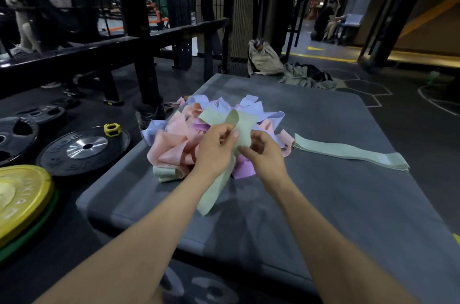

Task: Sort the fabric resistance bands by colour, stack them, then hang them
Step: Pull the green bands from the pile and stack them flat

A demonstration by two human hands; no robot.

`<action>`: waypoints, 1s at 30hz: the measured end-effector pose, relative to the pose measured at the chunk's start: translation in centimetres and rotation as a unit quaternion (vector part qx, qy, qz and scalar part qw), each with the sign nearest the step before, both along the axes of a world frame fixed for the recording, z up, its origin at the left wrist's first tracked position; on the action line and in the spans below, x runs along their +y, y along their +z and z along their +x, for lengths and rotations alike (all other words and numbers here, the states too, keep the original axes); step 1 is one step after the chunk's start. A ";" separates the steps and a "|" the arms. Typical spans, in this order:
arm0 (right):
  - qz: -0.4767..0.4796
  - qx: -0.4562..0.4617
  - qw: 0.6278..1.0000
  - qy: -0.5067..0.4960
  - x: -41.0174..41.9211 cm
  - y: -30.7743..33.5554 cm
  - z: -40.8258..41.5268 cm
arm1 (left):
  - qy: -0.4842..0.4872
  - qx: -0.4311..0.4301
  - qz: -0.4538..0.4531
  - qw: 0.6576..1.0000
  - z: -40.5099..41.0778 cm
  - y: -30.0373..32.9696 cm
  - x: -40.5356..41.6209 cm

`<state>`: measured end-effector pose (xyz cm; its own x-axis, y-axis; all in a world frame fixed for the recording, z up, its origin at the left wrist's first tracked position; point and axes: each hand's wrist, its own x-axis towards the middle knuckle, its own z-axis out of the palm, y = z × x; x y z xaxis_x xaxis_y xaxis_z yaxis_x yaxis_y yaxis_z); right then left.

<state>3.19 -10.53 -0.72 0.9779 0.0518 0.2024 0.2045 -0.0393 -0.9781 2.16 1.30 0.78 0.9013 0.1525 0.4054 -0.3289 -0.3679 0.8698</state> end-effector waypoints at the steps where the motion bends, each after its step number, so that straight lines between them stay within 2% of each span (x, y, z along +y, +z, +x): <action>1: 0.034 0.022 0.999 0.008 -0.5 0.0 -0.1 | -0.004 0.008 -0.021 1.000 -0.1 -0.1 -0.4; 4: 0.081 0.055 0.995 -0.023 -1.9 0.2 -0.3 | -0.006 0.031 -0.034 0.999 -0.3 -0.9 -1.6; 7: 0.120 0.068 0.987 -0.085 -3.0 0.5 -0.1 | 0.006 0.072 0.006 0.997 -0.7 -1.6 -2.9; 10: 0.176 0.066 0.974 -0.128 -4.1 1.1 0.0 | 0.062 -0.008 0.122 0.991 -1.7 -1.1 -4.0; 12: 0.184 0.060 0.972 -0.133 -4.2 1.2 -0.2 | 0.073 -0.074 0.241 0.965 -2.1 -0.9 -4.6; 13: 0.183 0.059 0.973 -0.131 -4.1 1.2 -0.4 | 0.070 -0.080 0.282 0.953 -2.3 -1.0 -4.9; 15: 0.174 0.061 0.975 -0.121 -3.7 1.2 -1.0 | 0.084 -0.064 0.303 0.947 -2.2 -1.0 -5.1; 18: 0.126 0.020 0.987 -0.100 -4.0 1.1 -1.7 | 0.074 -0.066 0.225 0.969 -1.6 -1.0 -4.7; 20: 0.055 -0.031 0.992 -0.105 -4.6 1.1 -1.9 | 0.018 -0.056 0.163 0.985 -1.4 -0.9 -4.4; 22: 0.001 -0.068 0.991 -0.112 -5.3 1.0 -2.0 | -0.049 -0.012 0.115 0.992 -1.9 -0.6 -4.2; 24: -0.004 -0.060 0.995 -0.082 -5.8 0.7 -1.8 | -0.095 0.034 0.059 0.993 -2.3 -0.5 -3.8; 28: -0.036 -0.045 0.998 0.004 -6.2 0.5 -1.8 | -0.155 0.059 -0.010 0.986 -2.3 0.1 -3.0; 30: -0.015 -0.046 0.998 0.047 -5.8 0.2 -1.7 | -0.181 0.086 -0.086 0.976 -2.6 0.6 -3.0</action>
